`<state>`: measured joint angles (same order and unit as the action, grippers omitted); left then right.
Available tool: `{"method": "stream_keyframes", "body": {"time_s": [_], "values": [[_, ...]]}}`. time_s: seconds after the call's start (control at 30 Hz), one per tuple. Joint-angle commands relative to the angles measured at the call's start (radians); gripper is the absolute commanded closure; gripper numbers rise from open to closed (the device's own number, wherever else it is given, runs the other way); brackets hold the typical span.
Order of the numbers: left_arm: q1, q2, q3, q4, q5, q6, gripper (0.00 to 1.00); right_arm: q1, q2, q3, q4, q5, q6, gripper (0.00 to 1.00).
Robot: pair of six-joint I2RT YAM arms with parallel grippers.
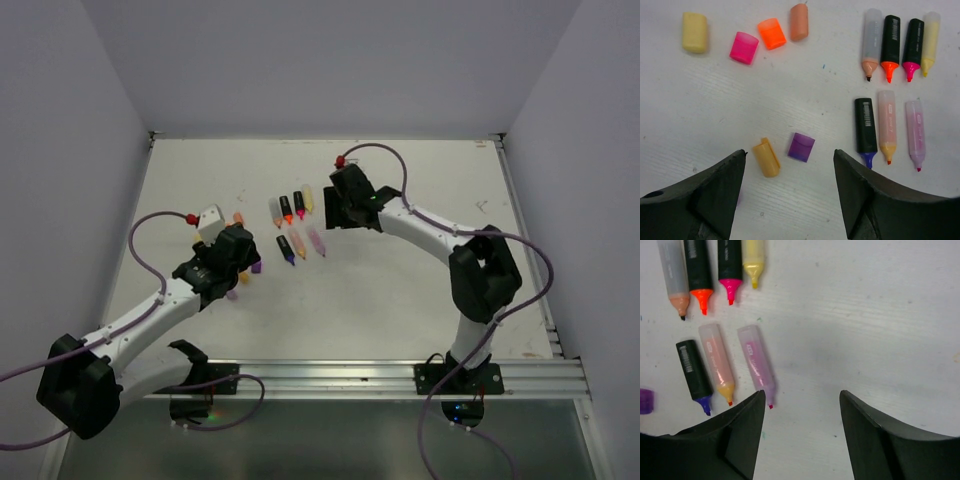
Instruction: Open the pen caps
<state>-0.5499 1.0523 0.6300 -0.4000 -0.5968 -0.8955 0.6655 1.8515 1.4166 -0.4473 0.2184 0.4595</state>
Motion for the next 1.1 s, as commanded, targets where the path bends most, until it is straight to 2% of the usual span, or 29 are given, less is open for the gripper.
{"method": "stream_keyframes", "body": {"time_s": [0.0,0.07,0.17,0.33,0.47,0.83,1.07], "values": [[0.005,-0.018,0.036,0.064,0.063,0.052,0.26,-0.126,-0.122,-0.056,-0.051,0.061,0.042,0.35],[0.007,-0.037,0.019,0.124,0.095,0.081,0.26,-0.205,-0.188,-0.111,-0.057,0.03,0.054,0.35],[0.005,-0.058,-0.03,0.226,0.187,0.125,0.27,-0.395,-0.255,-0.172,-0.068,0.019,0.039,0.36],[0.005,-0.032,-0.065,0.314,0.288,0.158,0.28,-0.507,-0.275,-0.199,-0.146,0.134,-0.004,0.38],[0.005,-0.006,-0.073,0.346,0.374,0.156,0.29,-0.599,-0.239,-0.226,-0.151,0.136,-0.015,0.39],[0.005,-0.028,-0.102,0.372,0.43,0.168,0.3,-0.688,-0.134,-0.281,-0.08,0.092,-0.001,0.43],[0.005,-0.017,-0.084,0.371,0.45,0.173,0.3,-0.693,-0.09,-0.295,-0.051,0.075,0.001,0.45]]}}
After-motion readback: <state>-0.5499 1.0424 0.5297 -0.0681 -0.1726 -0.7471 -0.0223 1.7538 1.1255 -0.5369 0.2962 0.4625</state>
